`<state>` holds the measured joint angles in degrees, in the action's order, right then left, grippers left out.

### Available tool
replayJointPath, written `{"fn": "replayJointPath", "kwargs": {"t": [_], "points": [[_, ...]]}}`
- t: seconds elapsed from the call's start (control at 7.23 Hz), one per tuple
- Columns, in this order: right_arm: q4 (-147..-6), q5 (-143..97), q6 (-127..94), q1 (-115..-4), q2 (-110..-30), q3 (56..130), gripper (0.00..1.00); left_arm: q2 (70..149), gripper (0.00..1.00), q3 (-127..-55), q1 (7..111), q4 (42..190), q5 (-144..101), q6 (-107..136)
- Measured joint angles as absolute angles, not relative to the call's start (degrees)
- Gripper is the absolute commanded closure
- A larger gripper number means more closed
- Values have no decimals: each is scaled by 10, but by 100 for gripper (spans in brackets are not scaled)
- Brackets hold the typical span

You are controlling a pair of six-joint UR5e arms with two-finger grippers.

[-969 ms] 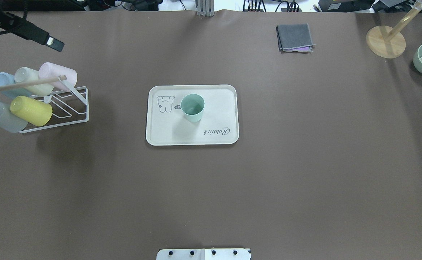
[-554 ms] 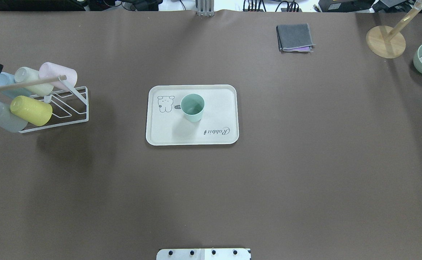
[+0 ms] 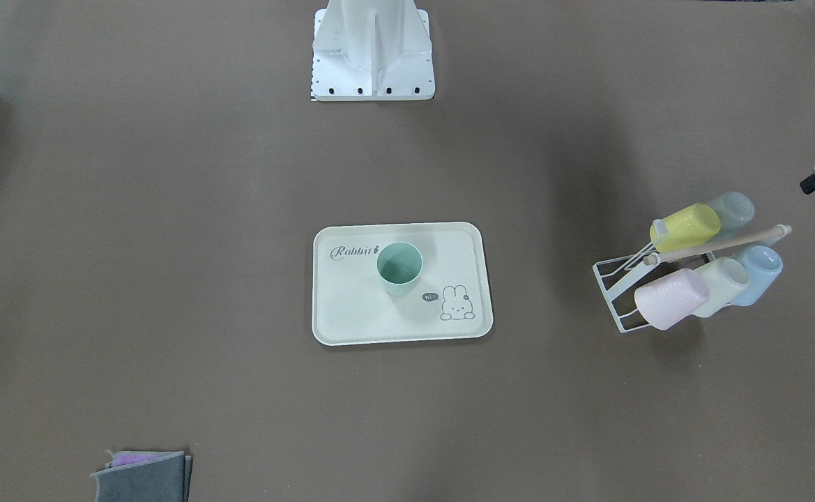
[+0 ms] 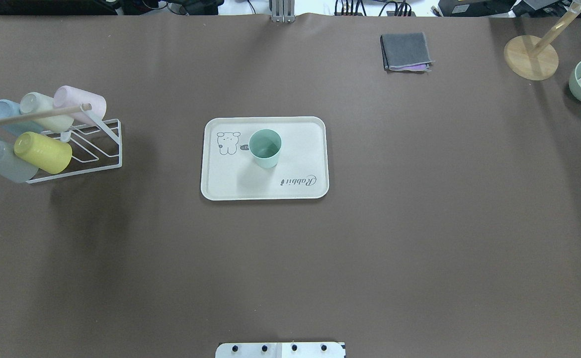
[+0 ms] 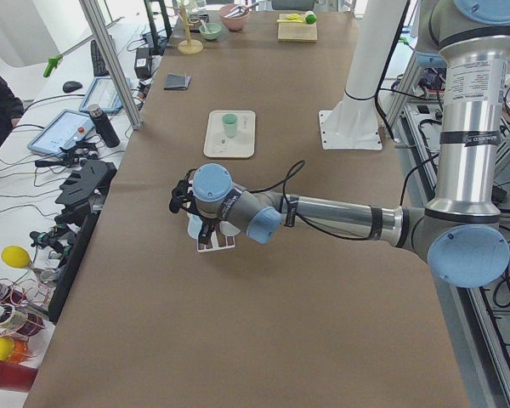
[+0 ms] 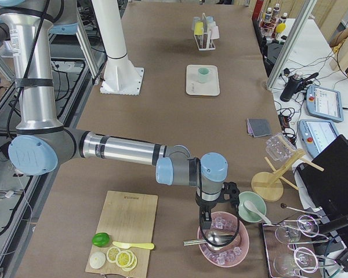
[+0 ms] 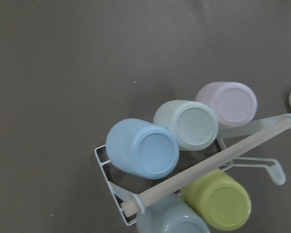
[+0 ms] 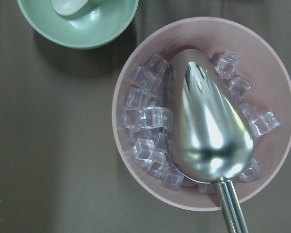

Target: Pick up and place green cup on tray

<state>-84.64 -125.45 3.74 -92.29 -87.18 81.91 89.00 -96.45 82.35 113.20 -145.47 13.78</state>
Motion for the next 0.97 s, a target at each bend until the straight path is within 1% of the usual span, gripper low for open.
{"fn": "replayJointPath", "kwargs": {"t": [0.55, 0.69, 0.97], "points": [[-846, -1252, 37, -923, -872, 820, 0, 910, 2, -1000, 842, 853, -1348, -55], [-846, -1252, 37, -923, -872, 820, 0, 917, 1, -1000, 857, 805, -1343, -77], [-846, -1252, 38, -923, -872, 818, 0, 915, 1, -973, 881, 772, -1334, -94]]}}
